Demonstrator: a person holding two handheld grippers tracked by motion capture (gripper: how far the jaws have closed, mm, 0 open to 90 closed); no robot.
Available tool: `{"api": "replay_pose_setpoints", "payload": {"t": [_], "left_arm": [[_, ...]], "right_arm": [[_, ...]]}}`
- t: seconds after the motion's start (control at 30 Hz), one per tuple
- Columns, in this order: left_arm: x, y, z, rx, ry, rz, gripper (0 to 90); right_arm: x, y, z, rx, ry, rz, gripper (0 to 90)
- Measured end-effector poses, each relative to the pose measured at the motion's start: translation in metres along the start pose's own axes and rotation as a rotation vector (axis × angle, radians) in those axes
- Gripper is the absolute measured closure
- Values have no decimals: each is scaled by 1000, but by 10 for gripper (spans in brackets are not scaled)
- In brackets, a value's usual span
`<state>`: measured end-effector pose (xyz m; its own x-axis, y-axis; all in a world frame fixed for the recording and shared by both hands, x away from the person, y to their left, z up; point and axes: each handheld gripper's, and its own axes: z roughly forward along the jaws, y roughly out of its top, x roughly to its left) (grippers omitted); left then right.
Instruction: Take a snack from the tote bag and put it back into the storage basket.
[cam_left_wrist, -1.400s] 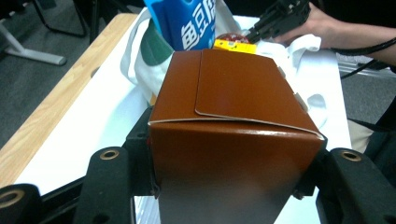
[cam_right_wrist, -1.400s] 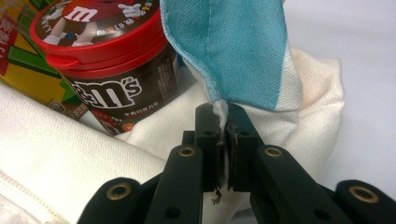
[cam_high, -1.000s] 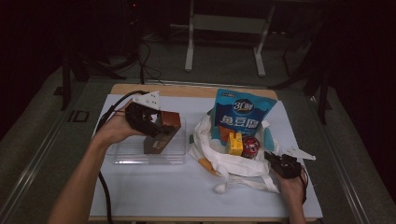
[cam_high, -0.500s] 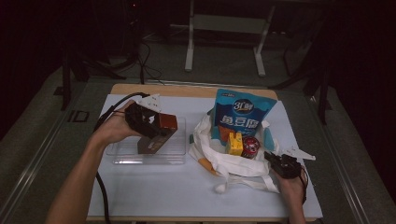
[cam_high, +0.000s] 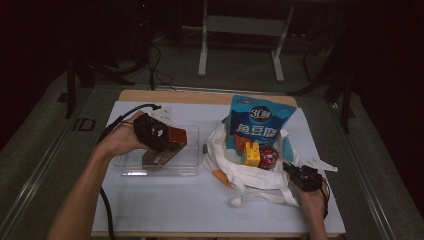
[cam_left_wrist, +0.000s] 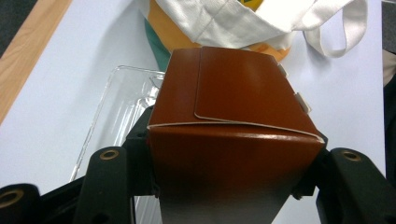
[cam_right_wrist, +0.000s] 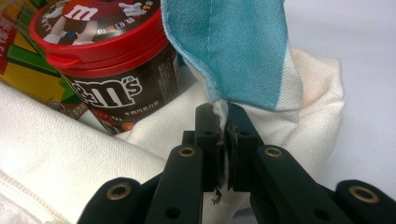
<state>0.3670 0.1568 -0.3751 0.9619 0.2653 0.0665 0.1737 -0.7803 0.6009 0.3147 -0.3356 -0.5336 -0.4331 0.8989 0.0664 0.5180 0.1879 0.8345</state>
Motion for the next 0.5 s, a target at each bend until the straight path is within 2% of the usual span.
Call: {"api": "replay_pose_setpoints", "payload": {"t": [0.33,0.5], "left_arm": [[1,0,8,26,-22,-3,426],[2,-4,13,19,-38,-24,418]], "right_arm": [[0,0,0,0,0,-1,852],[0,0,0,0,-1,0,852]]}}
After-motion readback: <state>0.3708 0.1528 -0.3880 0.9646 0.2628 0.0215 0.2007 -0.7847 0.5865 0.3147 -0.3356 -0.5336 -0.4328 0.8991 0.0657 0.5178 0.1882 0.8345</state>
